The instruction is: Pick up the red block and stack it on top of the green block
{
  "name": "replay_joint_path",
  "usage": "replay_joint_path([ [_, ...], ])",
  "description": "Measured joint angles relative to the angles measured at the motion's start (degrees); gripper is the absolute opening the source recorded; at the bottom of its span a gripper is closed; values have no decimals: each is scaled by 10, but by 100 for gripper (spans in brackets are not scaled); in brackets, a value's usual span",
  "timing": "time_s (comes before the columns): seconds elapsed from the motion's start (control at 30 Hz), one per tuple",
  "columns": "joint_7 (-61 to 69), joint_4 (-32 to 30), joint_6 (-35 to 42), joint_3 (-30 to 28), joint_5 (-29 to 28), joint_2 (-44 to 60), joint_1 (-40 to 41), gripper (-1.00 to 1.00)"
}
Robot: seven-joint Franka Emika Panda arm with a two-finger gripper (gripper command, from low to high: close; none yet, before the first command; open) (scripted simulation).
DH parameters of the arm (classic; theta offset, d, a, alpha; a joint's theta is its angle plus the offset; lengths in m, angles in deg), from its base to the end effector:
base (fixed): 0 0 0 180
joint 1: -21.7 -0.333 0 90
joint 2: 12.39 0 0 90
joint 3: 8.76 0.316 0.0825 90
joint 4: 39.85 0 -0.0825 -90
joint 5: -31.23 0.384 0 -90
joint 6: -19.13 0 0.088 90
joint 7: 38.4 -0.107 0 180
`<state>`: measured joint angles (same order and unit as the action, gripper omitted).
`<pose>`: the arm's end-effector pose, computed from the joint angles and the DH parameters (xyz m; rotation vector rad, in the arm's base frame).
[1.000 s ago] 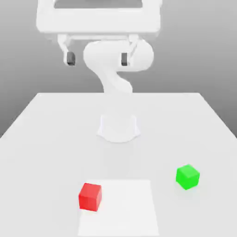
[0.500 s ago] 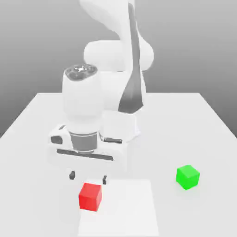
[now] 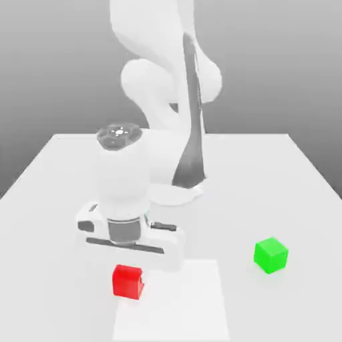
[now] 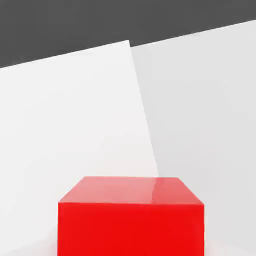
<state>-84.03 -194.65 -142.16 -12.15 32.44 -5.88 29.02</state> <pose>0.3995 -0.0774 0.1934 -2.7548 1.5102 0.0002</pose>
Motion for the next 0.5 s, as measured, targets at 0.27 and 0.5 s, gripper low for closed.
replay_joint_path([
  [0.27,69,-32,54,74,12,-88,-164,-100],
  [0.5,147,-62,81,155,30,-145,-293,-100],
])
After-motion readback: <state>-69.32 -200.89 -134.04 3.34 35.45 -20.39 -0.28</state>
